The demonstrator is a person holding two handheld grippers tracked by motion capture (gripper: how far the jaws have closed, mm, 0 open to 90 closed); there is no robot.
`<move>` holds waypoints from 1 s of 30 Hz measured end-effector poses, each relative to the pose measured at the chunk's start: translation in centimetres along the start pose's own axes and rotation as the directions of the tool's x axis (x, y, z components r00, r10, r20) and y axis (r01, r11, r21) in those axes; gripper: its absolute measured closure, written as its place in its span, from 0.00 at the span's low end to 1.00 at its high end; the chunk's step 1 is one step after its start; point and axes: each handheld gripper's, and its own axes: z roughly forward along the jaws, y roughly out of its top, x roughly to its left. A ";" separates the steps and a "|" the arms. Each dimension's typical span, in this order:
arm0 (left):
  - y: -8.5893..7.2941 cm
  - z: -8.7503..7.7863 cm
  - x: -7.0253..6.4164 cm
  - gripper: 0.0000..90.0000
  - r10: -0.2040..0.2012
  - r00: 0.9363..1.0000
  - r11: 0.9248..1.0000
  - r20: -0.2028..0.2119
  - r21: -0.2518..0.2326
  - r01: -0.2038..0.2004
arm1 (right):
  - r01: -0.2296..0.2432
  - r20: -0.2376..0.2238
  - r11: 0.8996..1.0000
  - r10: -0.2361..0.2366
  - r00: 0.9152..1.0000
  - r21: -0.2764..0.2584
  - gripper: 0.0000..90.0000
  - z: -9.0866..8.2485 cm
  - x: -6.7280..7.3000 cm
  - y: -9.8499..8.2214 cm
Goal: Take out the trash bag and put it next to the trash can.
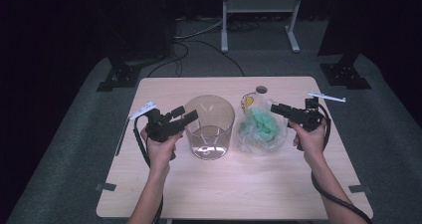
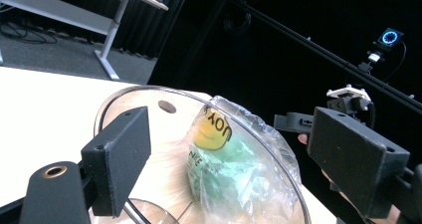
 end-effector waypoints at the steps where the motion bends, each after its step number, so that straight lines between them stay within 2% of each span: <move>1: 0.0 0.0 0.0 0.18 0.000 1.000 1.000 0.001 0.001 0.000 | -0.005 -0.003 1.000 0.005 1.000 -0.002 0.53 -0.2 -0.1 0.0; 24: 0.0 -0.2 0.2 0.18 0.000 1.000 1.000 -0.012 0.000 0.000 | 0.026 0.031 1.000 -0.026 0.999 -0.004 0.49 -3.4 -1.7 -2.4; 30: -0.1 -0.3 0.3 0.18 -0.003 1.000 1.000 -0.015 -0.001 0.003 | 0.039 0.058 0.999 -0.039 0.998 0.002 0.48 -3.8 -2.2 -3.4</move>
